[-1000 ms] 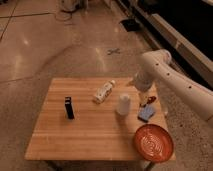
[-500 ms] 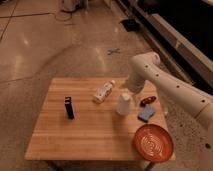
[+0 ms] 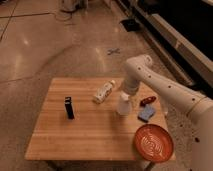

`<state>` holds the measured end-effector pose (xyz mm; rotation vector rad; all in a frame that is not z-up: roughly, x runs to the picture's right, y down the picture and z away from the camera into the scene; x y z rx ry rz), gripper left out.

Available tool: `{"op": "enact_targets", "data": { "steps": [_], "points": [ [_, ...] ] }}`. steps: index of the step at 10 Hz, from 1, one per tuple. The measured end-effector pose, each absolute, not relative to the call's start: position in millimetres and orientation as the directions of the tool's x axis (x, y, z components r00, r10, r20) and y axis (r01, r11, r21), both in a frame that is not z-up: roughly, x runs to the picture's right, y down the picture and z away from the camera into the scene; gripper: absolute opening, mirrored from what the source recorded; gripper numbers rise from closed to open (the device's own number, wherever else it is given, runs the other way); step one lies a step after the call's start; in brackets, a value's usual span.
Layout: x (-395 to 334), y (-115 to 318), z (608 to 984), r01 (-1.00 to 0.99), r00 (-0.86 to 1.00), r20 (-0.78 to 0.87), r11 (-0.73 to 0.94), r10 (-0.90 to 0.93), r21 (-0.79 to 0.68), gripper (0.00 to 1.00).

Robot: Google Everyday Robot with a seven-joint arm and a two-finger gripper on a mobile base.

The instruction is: Place the ceramic cup over the eraser

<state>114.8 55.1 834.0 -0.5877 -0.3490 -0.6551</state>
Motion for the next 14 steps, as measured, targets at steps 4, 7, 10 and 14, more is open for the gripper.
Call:
{"op": "enact_targets", "data": {
  "steps": [4, 7, 10, 14],
  "points": [
    [116.7, 54.4, 848.5, 0.671, 0.736, 0.463, 0.621, -0.494, -0.405, 0.80],
    [110.5, 55.0, 854.4, 0.685, 0.725, 0.467, 0.606, -0.507, -0.405, 0.59],
    [110.1, 57.4, 854.9, 0.696, 0.715, 0.472, 0.592, -0.515, -0.407, 0.28],
    [95.8, 42.5, 828.6, 0.735, 0.672, 0.502, 0.571, -0.545, -0.365, 0.00]
  ]
}}
